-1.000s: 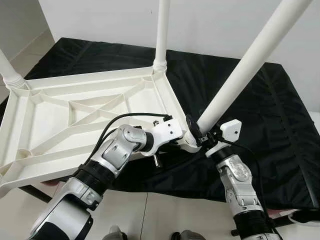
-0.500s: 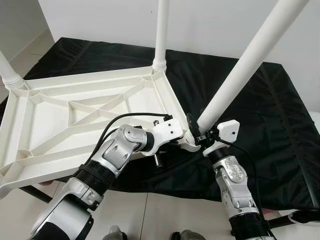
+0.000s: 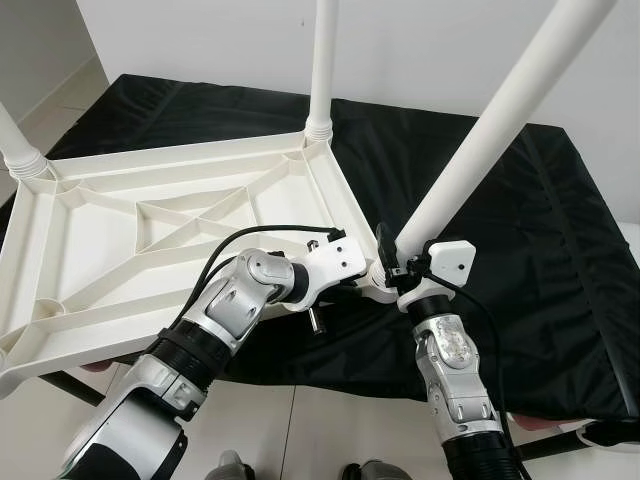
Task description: Building children table
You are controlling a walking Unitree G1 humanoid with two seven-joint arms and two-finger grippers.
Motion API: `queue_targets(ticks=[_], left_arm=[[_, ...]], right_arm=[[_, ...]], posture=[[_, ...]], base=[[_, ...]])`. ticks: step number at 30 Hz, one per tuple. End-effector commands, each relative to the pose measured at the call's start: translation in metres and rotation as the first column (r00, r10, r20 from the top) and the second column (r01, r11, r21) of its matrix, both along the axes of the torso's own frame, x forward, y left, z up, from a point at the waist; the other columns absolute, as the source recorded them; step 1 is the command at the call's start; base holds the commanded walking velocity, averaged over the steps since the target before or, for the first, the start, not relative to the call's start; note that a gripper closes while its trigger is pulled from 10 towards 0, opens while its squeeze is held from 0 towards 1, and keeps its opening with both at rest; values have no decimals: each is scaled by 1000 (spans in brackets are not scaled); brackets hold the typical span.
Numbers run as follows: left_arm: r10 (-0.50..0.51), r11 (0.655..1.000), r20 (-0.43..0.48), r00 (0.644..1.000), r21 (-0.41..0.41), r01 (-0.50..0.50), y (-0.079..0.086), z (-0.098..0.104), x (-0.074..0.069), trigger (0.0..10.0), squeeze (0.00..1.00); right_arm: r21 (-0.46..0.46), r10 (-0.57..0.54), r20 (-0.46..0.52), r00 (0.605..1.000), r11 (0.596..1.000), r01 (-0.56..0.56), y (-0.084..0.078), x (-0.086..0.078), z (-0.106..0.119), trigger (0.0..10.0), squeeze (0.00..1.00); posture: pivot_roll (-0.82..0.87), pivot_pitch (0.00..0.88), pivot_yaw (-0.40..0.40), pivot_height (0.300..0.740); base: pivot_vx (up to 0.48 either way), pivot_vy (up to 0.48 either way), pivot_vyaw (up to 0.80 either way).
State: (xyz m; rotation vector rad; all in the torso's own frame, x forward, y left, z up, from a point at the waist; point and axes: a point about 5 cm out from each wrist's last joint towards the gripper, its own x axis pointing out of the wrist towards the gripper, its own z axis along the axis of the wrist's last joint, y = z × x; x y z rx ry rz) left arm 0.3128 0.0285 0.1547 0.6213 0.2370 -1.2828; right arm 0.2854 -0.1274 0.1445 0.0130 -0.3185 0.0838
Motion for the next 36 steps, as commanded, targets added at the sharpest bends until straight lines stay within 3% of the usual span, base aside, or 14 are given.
queue_targets(ticks=[1,23,36], left_arm=[[-79,995,65,995,-49,83,-8,26,-1,10000,0],[-77,995,70,995,-53,81,-9,29,-1,10000,0],[-82,995,73,994,-54,86,-9,31,-1,10000,0]], right_arm=[[-12,-138,-142,980,990,138,-18,-1,-25,10000,0],[-17,-264,-170,949,964,265,-9,-8,-25,10000,0],[-56,-437,-251,864,897,438,-19,-10,-38,10000,0]], posture=[[-52,46,-9,740],[-50,50,-9,740],[-48,53,-6,740]], base=[[0,0,0],[0,0,0],[0,0,0]])
